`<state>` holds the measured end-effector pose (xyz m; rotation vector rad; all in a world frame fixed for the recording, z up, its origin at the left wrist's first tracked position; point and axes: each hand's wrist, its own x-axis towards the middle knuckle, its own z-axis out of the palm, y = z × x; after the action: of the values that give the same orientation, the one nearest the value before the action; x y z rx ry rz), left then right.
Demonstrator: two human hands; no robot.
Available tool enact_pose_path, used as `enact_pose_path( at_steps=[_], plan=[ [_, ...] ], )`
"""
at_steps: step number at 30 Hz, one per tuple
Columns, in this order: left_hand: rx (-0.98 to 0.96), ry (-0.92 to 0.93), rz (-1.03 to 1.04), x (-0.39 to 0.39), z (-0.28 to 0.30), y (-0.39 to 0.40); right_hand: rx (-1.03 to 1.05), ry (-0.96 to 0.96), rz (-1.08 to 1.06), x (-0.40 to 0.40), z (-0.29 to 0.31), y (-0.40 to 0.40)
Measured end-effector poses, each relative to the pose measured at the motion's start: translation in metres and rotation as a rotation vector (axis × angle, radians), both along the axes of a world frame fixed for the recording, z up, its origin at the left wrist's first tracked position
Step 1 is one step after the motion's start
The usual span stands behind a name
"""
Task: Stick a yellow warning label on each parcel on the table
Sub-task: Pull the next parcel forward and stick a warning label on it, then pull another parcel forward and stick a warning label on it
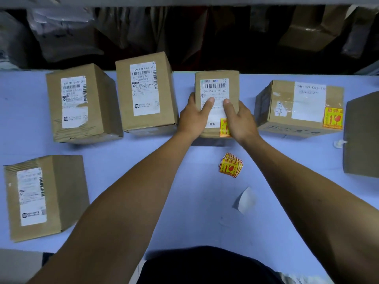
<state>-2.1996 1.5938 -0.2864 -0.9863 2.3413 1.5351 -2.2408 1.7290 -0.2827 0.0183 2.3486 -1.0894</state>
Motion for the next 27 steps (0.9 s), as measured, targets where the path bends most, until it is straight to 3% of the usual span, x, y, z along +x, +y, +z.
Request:
enact_pose_path(
  at_steps=[5,9,12,18,27],
  plan=[
    [-0.156,0.095,-0.042,0.008,0.04,-0.004,0.149,0.318,0.169,0.005,0.035,0.001],
    [-0.419,0.254,-0.191,0.024,0.079,-0.032,0.295,0.519,0.393,0.011,0.063,-0.009],
    [-0.674,0.125,-0.276,0.047,0.081,-0.073,0.325,0.587,0.5,0.025,0.075,-0.027],
    [-0.823,-0.078,-0.337,0.105,0.07,-0.131,0.311,0.624,0.68,0.058,0.068,-0.069],
    [-0.845,-0.052,-0.418,0.095,0.05,-0.157,0.278,0.585,0.722,0.056,0.043,-0.127]
  ],
)
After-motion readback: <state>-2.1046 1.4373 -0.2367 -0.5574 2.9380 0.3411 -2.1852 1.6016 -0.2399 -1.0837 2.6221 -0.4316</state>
